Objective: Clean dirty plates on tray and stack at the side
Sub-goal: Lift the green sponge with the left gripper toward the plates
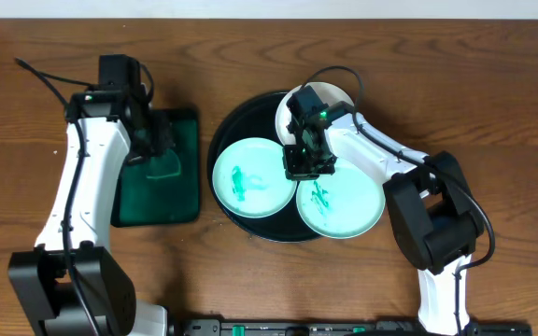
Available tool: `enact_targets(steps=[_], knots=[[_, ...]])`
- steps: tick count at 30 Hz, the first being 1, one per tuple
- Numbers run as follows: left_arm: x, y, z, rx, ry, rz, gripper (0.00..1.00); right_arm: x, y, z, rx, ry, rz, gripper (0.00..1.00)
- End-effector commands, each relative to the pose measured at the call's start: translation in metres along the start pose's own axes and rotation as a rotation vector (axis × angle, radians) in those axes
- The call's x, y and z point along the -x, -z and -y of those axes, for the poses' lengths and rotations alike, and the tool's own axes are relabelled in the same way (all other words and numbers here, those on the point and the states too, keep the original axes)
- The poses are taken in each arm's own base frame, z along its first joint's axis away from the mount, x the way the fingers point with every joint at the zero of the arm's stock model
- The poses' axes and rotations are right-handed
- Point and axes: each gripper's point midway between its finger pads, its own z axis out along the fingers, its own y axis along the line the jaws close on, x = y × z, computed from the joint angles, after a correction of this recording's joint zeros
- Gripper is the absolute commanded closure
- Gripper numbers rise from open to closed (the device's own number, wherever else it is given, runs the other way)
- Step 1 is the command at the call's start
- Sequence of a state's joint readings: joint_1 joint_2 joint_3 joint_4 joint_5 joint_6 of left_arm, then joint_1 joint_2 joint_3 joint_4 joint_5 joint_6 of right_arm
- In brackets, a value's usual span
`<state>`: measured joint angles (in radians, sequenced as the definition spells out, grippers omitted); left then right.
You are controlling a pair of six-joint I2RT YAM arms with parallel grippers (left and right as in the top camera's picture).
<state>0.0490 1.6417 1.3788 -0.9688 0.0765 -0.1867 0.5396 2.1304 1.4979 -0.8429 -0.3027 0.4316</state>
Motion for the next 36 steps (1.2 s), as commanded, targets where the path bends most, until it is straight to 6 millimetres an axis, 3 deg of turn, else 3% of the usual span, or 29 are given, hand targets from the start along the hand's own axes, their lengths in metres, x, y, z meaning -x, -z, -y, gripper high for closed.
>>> enact_targets(steps=[1, 23, 26, 28, 32, 36], knots=[[-0.002, 0.000, 0.011, -0.026, -0.006, -0.007, 0.93, -0.012, -0.007, 0.005, -0.030, 0.024, -0.035, 0.99], [-0.001, -0.001, 0.011, -0.019, -0.009, -0.003, 0.93, -0.011, -0.008, 0.005, -0.029, 0.024, -0.034, 0.99], [-0.002, -0.011, 0.006, 0.005, 0.000, -0.015, 0.93, -0.011, -0.008, 0.005, -0.028, 0.024, -0.032, 0.99], [-0.008, -0.029, 0.004, 0.021, 0.018, -0.072, 0.93, -0.011, -0.008, 0.005, -0.029, 0.024, -0.033, 0.99], [-0.015, -0.049, 0.019, -0.063, 0.024, -0.148, 0.93, -0.011, -0.008, 0.005, -0.028, 0.024, -0.033, 0.99], [-0.010, -0.038, 0.054, -0.239, 0.010, -0.131, 0.93, -0.012, -0.008, 0.004, -0.022, 0.024, -0.036, 0.99]])
